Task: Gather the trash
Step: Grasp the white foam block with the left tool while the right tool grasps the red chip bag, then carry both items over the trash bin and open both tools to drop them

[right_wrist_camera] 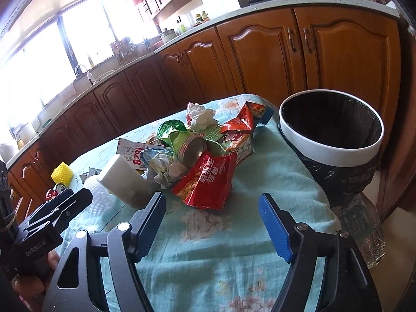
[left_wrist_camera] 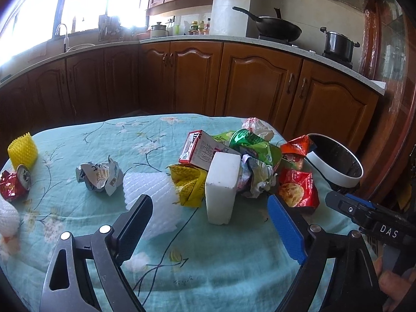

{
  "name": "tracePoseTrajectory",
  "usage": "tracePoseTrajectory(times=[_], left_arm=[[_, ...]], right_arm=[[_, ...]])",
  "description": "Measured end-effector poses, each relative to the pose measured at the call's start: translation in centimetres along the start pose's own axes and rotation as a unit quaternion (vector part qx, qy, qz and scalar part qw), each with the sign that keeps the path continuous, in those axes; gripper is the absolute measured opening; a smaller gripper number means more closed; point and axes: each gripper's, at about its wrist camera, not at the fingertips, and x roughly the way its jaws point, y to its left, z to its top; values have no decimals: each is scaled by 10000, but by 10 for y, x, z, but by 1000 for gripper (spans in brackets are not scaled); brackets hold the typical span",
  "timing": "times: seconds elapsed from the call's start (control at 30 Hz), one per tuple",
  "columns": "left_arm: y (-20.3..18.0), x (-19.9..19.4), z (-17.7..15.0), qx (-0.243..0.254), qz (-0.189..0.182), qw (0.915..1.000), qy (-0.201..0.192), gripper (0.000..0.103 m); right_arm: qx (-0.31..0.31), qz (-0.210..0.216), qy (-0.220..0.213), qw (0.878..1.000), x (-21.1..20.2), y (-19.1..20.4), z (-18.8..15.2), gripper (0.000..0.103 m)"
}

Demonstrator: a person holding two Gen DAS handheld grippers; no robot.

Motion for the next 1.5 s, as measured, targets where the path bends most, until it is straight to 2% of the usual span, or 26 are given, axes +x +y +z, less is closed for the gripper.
tracePoseTrajectory(times=[0.1,0.17,0.3,0.33,0.4,0.47,0.53,0.57,0.6,0.63,0.87,1.03,1.23,1.5], left_arm=[[-2,15,7,-5,29,9999,105,86],[-2,25,11,-2,42,9998,177,79],[-3,39,16,29,81,9995,291,73],[-5,42,16,63,81,9995,311,68],[-8,48,17,120,37,9992,369,58],[-10,53,16,131,-27,9989,449,37],[-9,56,16,88,-134,9983,553,28],[-9,55,16,65,-137,9985,533,28],[-8,53,16,54,-160,9986,498,28],[-8,50,15,45,-213,9987,471,27],[-18,23,13,112,-522,9981,319,27],[-38,18,15,255,-752,9963,337,27],[-66,29,21,455,-1004,9931,396,27],[-102,63,46,722,-1301,9882,367,27]], right_arm=[[90,66,155,9998,12,-5,5,66],[119,98,260,9995,21,-8,8,63],[160,153,412,9989,35,-10,13,62],[153,164,435,9988,37,-10,13,61],[148,216,510,9984,43,-10,14,48],[170,306,580,9977,46,-11,14,36],[165,346,581,9976,45,-11,13,27],[161,378,554,9976,43,-12,13,22],[152,413,524,9977,40,-13,13,10],[130,410,491,9979,37,-14,12,6],[118,436,262,9986,10,-21,10,4],[216,331,142,9991,-6,-38,11,4],[350,111,-20,9993,-21,-65,18,4],[503,-269,-230,9981,-35,-105,36,4]])
